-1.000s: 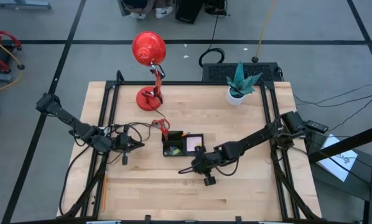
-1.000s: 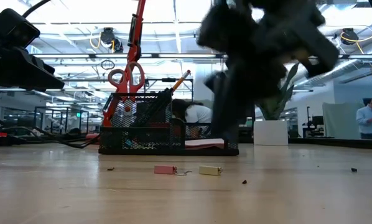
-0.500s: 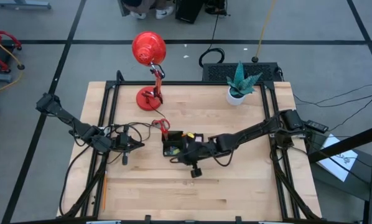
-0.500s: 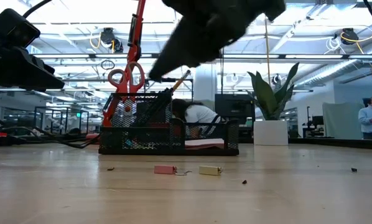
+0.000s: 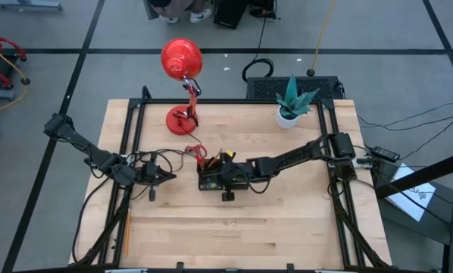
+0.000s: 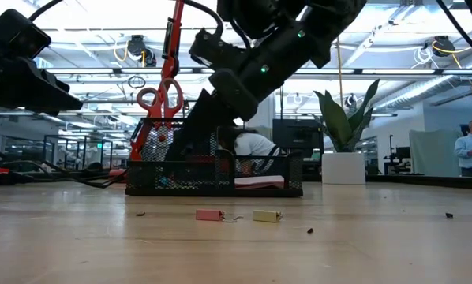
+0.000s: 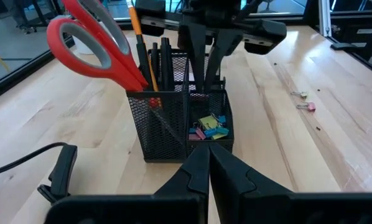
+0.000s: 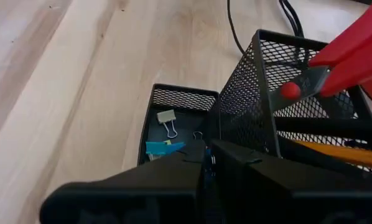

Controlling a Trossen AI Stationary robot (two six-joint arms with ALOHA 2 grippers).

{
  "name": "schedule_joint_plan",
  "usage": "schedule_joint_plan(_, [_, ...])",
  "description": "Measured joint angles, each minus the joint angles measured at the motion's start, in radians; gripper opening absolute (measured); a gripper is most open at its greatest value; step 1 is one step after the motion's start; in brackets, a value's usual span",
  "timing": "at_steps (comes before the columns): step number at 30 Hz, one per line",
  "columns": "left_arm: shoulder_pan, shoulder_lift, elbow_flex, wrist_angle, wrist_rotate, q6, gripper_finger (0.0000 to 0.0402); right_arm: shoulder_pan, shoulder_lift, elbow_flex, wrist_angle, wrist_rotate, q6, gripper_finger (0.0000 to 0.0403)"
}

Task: Pick and place office supplies into organizer
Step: Put the blue binder clip into the black desk organizer, then put the green binder clip into the black desk organizer

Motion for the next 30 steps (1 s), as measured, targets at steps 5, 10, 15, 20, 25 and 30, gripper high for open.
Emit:
schedule_joint_plan(5, [0.0, 0.0, 0.0, -0.004, 0.0, 0.0, 0.0019, -0.004, 0.0, 0.0, -0.002, 0.002, -0.022, 0.0011])
schedule_joint_plan(10, [0.0, 0.0, 0.0, -0.016, 0.001, 0.0, 0.0019, 0.01, 0.0, 0.0, -0.001, 0.027, -0.065, 0.0033])
schedule_joint_plan(15, [0.0, 0.0, 0.0, -0.016, 0.002, 0.0, 0.0019, 0.01, 0.0, 0.0, -0.002, 0.026, -0.061, 0.0064])
schedule_joint_plan(20, [0.0, 0.0, 0.0, -0.016, 0.004, -0.005, 0.0019, 0.01, 0.0, 0.0, 0.001, 0.03, -0.06, 0.0089])
schedule_joint_plan(25, [0.0, 0.0, 0.0, -0.015, 0.004, -0.006, 0.0019, 0.029, -0.026, -0.001, 0.008, 0.051, -0.089, 0.0094])
schedule_joint_plan(30, [0.0, 0.0, 0.0, -0.015, 0.01, -0.008, 0.0019, 0.081, -0.106, -0.001, 0.016, 0.049, -0.158, 0.0087])
